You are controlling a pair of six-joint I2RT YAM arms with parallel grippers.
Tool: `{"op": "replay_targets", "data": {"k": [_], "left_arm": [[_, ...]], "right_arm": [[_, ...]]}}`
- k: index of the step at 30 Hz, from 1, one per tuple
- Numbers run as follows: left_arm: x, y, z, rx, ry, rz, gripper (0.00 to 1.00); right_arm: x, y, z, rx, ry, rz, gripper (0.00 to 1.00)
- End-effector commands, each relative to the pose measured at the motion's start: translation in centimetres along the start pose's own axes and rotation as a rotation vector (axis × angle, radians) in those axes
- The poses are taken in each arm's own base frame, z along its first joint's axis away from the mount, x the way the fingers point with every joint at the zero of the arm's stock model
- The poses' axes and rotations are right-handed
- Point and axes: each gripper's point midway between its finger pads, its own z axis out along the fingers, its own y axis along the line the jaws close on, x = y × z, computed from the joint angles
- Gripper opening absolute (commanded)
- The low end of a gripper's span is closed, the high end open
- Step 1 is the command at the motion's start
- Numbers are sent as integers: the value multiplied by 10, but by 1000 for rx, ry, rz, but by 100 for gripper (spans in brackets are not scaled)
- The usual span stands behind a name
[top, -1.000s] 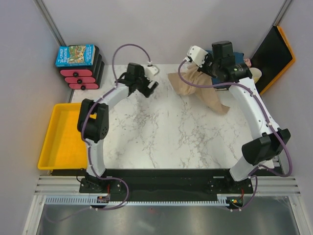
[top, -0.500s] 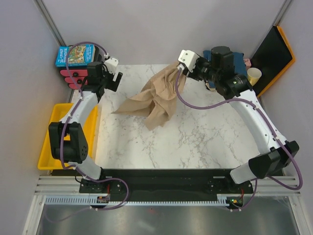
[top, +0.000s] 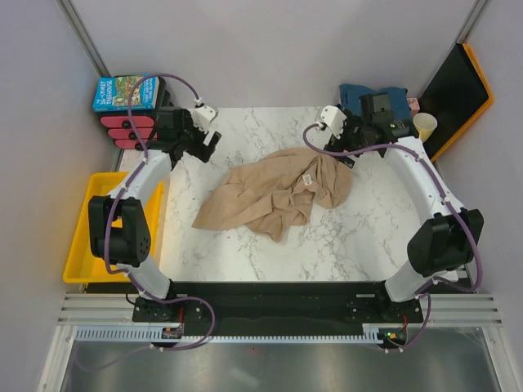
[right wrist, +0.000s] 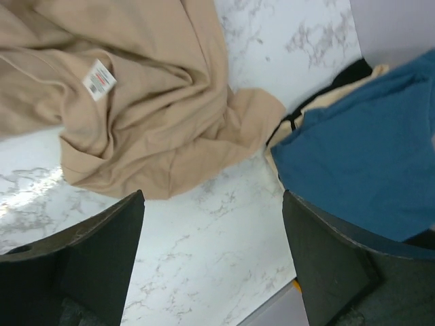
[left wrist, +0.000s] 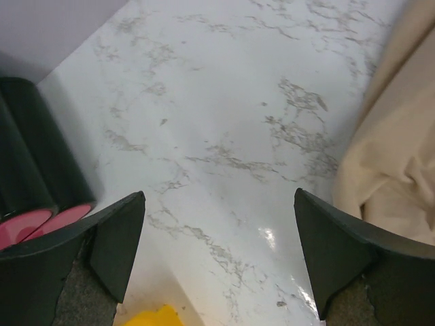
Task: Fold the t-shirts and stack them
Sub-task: Flatten out the tshirt
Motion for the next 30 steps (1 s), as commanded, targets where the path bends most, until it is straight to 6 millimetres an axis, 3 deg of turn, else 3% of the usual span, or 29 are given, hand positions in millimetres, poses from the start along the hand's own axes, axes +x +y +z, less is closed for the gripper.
{"op": "replay_targets", "data": {"k": [1, 2, 7, 11, 19, 30], "left_arm": [[1, -47, 10, 237, -16, 125, 97], [7, -59, 11, 284, 1, 143, 97], [30, -106, 28, 406, 60, 334, 95], [40, -121, 42, 434, 86, 406, 94], [33, -120, 65, 431, 86, 421, 94], [52, -137, 80, 463, 134, 454, 92]], "right_arm": [[-24, 57, -5, -342, -38, 23, 89], [-27, 64, -3, -389, -43, 39, 90], [2, 108, 28, -553, 48, 77, 91], [22, 125, 51, -581, 93, 115, 90], [21, 118, 92, -527, 62, 176, 90], [28, 121, 133, -514, 65, 220, 87]]}}
